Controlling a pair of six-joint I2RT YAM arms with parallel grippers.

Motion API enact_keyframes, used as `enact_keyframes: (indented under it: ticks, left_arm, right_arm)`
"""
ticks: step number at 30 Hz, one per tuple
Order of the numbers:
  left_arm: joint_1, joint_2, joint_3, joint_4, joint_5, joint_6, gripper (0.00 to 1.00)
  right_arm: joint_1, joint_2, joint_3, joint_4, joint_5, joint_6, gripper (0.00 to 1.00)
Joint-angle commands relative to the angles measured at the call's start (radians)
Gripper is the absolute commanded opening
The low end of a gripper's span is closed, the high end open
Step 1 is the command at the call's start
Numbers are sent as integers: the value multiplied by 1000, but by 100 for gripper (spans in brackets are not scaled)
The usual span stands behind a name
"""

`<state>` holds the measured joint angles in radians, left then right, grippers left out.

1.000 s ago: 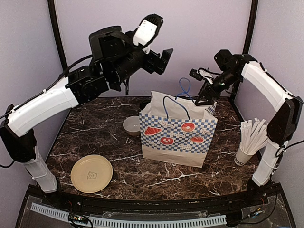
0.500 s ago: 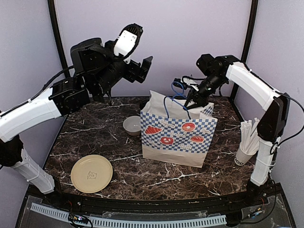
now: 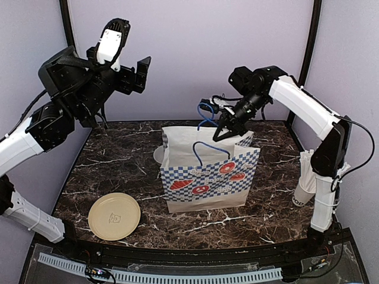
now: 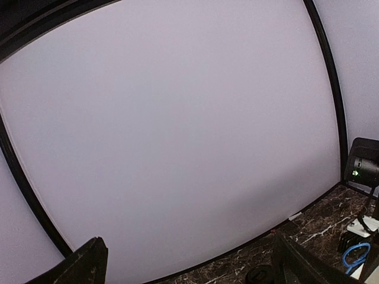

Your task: Pack the takeout coffee

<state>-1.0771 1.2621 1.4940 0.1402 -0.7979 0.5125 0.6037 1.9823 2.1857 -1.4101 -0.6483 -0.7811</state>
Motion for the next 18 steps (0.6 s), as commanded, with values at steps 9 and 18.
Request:
enact_keyframes:
  ticks: [9, 18]
  left_arm:
    - [363, 180, 201, -510, 421, -379, 99]
    - [522, 459, 312, -595, 766, -426, 99]
  right_arm:
    - [44, -52, -40, -9, 68, -21, 0]
    - [-90, -156, -148, -8, 121, -42, 0]
